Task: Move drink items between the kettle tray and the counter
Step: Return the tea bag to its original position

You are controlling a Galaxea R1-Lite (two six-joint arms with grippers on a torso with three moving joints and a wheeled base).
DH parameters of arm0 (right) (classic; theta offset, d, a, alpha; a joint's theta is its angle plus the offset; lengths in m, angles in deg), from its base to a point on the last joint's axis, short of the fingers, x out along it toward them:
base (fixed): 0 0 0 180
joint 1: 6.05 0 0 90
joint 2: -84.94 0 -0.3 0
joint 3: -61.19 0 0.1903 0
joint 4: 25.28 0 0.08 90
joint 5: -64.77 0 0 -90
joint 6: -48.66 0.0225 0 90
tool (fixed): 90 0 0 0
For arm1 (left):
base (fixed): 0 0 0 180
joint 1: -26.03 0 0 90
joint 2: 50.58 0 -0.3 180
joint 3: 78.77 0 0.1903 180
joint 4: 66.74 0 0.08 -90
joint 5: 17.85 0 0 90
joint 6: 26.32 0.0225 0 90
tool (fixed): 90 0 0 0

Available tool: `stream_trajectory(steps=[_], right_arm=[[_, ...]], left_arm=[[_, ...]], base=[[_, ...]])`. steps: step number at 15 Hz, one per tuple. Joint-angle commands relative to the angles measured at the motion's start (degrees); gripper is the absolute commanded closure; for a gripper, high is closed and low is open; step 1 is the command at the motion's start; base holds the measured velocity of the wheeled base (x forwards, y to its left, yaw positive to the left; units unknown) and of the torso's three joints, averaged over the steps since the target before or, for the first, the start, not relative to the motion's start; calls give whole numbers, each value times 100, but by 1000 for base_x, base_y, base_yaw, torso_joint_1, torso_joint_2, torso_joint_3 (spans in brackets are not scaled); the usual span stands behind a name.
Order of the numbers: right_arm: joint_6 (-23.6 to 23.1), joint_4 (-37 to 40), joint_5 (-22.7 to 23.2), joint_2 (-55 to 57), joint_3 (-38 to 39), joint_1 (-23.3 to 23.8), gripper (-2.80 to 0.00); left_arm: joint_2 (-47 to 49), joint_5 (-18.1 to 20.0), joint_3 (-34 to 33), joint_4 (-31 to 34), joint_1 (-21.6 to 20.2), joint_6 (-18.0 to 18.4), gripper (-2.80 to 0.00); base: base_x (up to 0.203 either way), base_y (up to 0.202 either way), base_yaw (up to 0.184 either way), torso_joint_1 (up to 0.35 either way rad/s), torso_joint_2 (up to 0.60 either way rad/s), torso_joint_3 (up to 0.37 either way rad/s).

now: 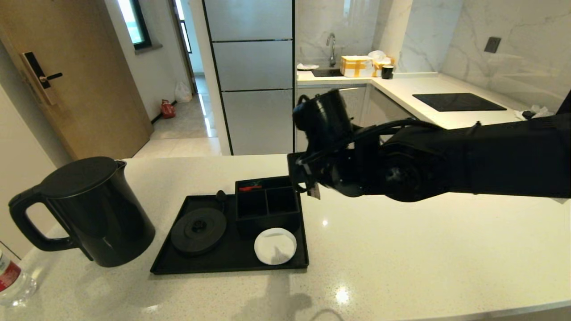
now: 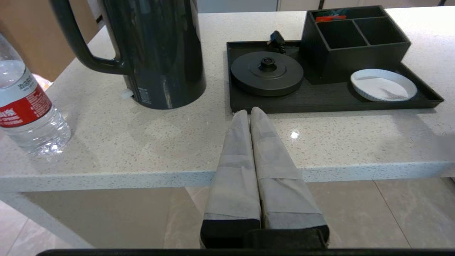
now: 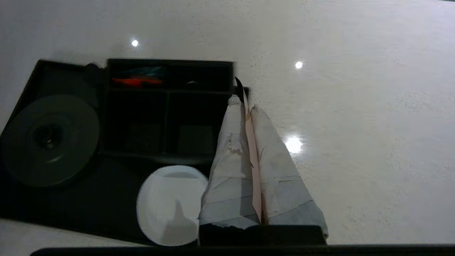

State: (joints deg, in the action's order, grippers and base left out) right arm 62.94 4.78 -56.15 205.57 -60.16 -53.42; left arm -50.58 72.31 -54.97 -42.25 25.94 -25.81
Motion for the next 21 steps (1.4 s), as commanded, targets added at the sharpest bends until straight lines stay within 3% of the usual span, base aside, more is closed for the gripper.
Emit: stream_trajectory(steps=[1, 6, 10, 13, 21], right_arm=[[-214, -21, 13, 703, -355, -156, 0], [-1893, -964, 769, 1401, -502, -239, 0], [-3049, -1530, 1088, 1779, -725, -172, 0], [-3267, -1872, 1033, 2201, -1322, 5, 0], [-3158, -2409, 608, 2399, -1320, 458, 0]], left_arm=[[-9, 2, 0, 2, 1, 2, 0], [-9, 2, 0, 2, 1, 1, 0], [-9, 2, 0, 2, 1, 2, 0], [-9, 2, 0, 2, 1, 2, 0], [-9, 2, 0, 2, 1, 2, 0]], base=[[0, 0, 0, 0, 0, 0], [0, 0, 0, 0, 0, 0], [0, 0, 0, 0, 0, 0], [0, 0, 0, 0, 0, 0], [0, 0, 0, 0, 0, 0]])
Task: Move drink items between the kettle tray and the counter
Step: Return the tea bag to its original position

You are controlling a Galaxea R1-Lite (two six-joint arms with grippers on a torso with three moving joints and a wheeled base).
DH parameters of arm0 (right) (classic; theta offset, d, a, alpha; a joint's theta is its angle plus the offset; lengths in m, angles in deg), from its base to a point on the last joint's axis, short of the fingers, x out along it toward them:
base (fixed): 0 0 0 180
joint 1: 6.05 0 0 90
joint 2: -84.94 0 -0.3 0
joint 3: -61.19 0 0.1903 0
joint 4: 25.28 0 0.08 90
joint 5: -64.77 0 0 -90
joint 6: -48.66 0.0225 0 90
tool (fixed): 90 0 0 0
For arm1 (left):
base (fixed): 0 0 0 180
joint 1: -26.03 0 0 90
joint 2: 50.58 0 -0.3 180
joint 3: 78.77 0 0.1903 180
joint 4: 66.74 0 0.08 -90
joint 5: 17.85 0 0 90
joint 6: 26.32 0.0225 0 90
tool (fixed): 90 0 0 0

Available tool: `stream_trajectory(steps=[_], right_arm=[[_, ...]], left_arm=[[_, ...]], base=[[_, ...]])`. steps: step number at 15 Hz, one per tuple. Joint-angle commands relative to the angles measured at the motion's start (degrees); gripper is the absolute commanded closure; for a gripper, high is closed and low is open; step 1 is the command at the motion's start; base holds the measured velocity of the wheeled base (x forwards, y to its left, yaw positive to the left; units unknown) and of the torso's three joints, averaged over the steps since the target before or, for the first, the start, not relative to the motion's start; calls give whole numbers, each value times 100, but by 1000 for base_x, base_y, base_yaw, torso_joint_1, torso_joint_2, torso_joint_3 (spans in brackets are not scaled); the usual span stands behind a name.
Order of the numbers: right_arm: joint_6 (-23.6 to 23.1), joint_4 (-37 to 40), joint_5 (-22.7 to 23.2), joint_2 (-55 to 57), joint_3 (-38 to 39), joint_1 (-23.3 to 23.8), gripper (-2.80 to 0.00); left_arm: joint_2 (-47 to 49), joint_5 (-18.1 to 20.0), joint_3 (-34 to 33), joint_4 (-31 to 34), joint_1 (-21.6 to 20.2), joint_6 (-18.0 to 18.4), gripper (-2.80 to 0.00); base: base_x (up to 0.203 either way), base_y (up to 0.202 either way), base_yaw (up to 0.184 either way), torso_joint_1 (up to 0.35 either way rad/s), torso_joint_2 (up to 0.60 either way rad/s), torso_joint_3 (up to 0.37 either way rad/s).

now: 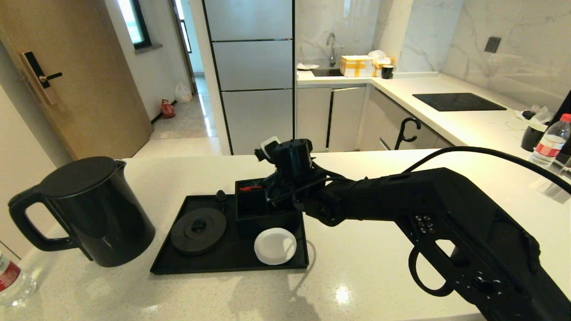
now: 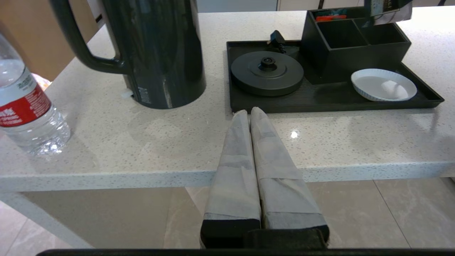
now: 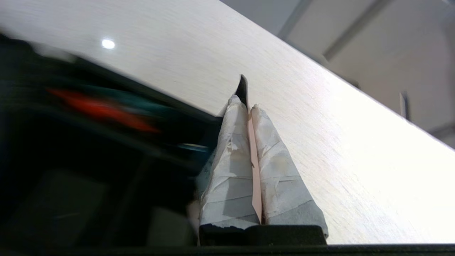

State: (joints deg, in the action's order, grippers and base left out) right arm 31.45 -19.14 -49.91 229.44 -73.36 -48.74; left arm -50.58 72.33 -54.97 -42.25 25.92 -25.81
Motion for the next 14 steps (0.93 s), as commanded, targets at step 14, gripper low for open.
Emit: stream_trajectory(steps=[14], right_arm=[[465, 31, -547, -334, 439, -192, 0]], left_arm=[[-9, -1, 8, 2, 2, 1, 0]], base=[[0, 0, 0, 0, 0, 0]])
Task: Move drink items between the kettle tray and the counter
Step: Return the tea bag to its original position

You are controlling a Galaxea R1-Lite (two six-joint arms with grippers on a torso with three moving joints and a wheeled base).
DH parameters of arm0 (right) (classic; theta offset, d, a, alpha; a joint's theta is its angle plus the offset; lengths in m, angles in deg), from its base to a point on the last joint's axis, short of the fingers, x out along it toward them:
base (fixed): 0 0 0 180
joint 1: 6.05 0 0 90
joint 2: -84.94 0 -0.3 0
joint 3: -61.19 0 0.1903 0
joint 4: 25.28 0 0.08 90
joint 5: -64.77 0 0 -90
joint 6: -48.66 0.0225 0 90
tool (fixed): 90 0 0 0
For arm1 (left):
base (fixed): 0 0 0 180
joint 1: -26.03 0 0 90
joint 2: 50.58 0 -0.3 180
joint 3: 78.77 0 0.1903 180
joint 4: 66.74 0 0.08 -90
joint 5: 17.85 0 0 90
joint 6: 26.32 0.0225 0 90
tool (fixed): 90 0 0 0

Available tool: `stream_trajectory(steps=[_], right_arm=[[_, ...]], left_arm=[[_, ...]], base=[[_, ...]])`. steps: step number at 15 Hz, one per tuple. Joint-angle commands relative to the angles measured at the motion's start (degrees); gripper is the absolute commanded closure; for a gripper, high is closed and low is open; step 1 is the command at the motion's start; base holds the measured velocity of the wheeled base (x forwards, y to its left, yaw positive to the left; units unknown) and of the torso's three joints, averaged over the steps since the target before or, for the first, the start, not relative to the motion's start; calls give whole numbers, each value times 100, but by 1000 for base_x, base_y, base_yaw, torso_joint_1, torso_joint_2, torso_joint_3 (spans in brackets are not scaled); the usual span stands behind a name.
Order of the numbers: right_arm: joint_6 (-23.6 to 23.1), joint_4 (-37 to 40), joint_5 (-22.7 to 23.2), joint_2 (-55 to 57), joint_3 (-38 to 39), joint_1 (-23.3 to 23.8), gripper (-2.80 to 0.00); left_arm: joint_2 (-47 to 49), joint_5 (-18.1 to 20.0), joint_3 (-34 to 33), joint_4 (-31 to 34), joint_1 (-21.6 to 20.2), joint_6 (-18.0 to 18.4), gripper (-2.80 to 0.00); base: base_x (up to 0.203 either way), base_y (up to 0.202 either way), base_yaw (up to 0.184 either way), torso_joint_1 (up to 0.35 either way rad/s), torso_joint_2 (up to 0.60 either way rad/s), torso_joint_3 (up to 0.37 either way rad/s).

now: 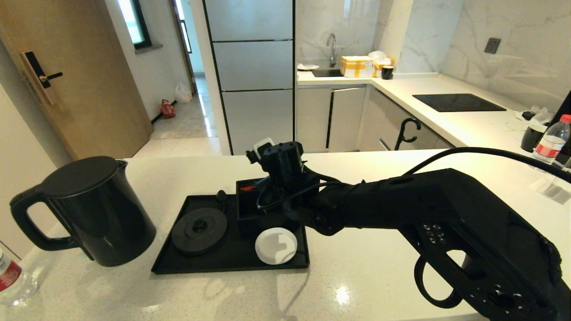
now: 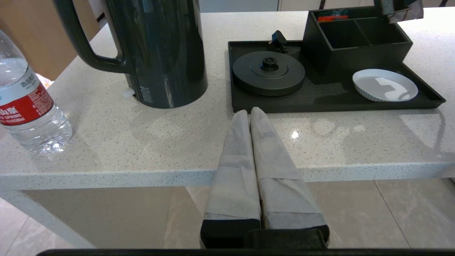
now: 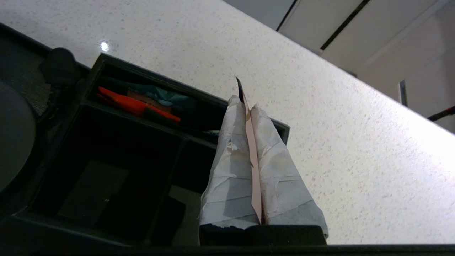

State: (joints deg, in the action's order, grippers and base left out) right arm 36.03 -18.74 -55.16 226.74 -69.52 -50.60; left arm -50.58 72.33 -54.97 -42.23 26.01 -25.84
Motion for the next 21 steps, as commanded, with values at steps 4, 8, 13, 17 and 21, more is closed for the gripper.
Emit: stream_trajectory(steps=[4, 8, 13, 17, 21], right_arm=[[187, 4, -39, -65, 175, -37, 0], [235, 13, -39, 23, 178, -46, 0], [251, 4, -31, 96, 115, -76, -280], [252, 48, -31, 58, 73, -81, -280], [253, 74, -31, 84, 55, -63, -280]], left_arm=[[-9, -1, 0, 0, -6, -5, 0], [-9, -1, 0, 0, -6, 4, 0], [-9, -1, 0, 0, -6, -5, 0], [-9, -1, 0, 0, -6, 4, 0], [-9, -1, 0, 0, -6, -5, 0]], base=[[0, 0, 0, 0, 0, 0], [0, 0, 0, 0, 0, 0], [0, 0, 0, 0, 0, 0], [0, 0, 0, 0, 0, 0], [0, 0, 0, 0, 0, 0]])
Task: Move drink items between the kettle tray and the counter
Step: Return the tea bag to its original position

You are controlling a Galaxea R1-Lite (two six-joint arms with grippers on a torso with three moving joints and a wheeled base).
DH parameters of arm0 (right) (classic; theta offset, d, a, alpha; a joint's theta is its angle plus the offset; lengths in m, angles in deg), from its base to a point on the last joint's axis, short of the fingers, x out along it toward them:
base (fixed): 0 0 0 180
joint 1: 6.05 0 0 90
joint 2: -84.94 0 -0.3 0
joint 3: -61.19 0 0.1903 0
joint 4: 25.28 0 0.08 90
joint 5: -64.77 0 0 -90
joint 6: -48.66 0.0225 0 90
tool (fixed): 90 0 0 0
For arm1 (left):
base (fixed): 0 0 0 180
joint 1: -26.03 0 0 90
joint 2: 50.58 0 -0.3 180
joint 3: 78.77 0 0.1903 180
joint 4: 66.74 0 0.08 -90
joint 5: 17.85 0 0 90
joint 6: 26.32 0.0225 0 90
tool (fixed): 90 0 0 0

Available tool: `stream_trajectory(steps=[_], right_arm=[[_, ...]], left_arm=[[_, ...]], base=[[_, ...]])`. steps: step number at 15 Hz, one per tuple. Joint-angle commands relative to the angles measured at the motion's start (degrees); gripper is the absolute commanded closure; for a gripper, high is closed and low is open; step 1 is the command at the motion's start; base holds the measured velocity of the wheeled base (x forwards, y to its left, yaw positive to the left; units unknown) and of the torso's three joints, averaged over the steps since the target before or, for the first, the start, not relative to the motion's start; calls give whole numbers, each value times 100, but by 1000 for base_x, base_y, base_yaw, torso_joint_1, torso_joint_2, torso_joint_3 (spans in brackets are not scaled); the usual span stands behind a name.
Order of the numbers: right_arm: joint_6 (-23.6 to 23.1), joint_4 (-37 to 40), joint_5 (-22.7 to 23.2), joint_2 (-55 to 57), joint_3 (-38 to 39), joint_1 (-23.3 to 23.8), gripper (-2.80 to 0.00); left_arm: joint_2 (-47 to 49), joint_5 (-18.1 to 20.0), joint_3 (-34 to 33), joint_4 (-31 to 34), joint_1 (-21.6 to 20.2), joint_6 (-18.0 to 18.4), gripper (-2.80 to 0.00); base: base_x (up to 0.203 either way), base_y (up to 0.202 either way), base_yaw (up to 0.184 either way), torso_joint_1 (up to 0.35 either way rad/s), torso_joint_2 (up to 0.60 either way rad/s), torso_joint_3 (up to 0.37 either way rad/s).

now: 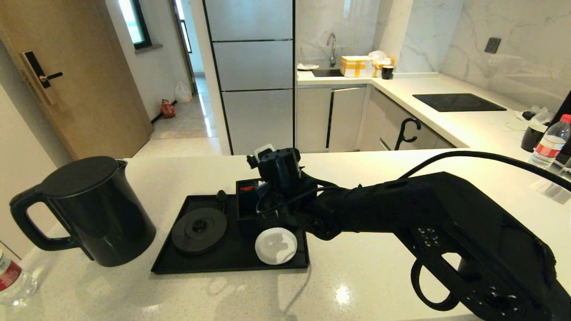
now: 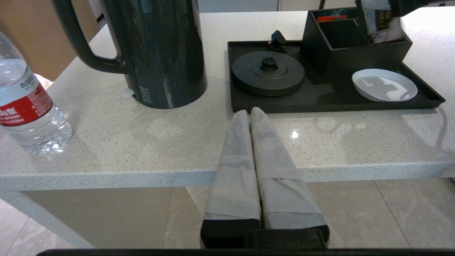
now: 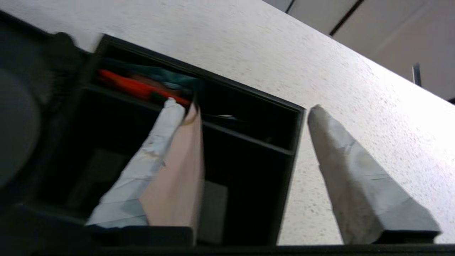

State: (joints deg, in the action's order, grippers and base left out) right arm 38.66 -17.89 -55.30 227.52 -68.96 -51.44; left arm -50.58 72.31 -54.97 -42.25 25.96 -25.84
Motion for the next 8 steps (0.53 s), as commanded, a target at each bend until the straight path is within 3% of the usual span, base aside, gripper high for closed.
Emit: stream_trajectory(steps=[1, 8], right_arm=[[-11, -7, -17, 7, -1, 21, -280], [22, -11, -8, -10, -132, 106, -280]], left_arm=[[-9, 2, 0, 2, -1, -5, 0], [-9, 2, 0, 2, -1, -5, 0]], base=[[0, 0, 0, 0, 0, 0], [0, 0, 0, 0, 0, 0]])
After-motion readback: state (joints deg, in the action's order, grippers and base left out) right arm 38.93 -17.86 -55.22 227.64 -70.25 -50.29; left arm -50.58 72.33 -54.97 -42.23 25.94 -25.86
